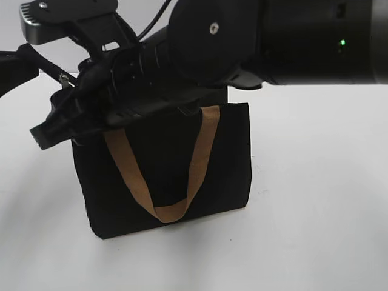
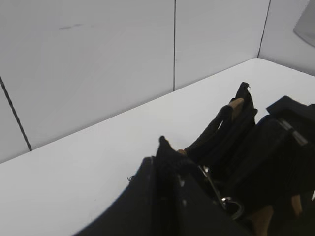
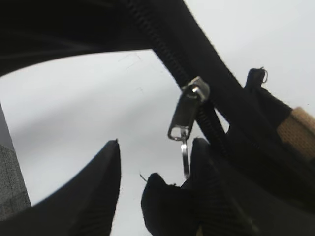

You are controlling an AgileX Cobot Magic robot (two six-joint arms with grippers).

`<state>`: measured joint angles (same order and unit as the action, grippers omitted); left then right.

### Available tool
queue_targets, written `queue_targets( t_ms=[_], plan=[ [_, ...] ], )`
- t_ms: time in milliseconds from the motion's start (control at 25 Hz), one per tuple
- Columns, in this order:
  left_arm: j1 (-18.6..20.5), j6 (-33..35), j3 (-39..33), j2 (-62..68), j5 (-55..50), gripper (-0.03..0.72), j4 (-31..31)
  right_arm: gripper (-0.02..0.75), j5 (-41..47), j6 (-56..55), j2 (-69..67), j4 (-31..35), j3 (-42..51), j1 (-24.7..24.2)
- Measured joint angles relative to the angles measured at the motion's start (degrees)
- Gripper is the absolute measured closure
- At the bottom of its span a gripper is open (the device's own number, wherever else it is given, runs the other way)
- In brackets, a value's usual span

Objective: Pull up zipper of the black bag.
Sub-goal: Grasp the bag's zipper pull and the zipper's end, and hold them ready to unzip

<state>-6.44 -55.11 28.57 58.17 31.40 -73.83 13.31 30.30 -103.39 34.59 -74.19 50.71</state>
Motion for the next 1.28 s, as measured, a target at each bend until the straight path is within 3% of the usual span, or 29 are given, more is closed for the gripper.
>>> queue_targets(
  t_ms=[280,1040,1280],
  plan=[
    [0.0,0.0,0.0,0.0,-1.2,0.659,0.0,0.519,0.0,0.0,0.0,0.0,-0.2,0.0],
    [0.0,0.0,0.0,0.0,-1.3,0.659,0.1,0.54,-0.1,-5.4,-1.0,0.0,-0.3,-0.4],
    [0.0,0.0,0.0,0.0,-1.3,0.659,0.2,0.706,-0.2,-5.6,-1.0,0.0,-0.3,-0.4]
  ],
)
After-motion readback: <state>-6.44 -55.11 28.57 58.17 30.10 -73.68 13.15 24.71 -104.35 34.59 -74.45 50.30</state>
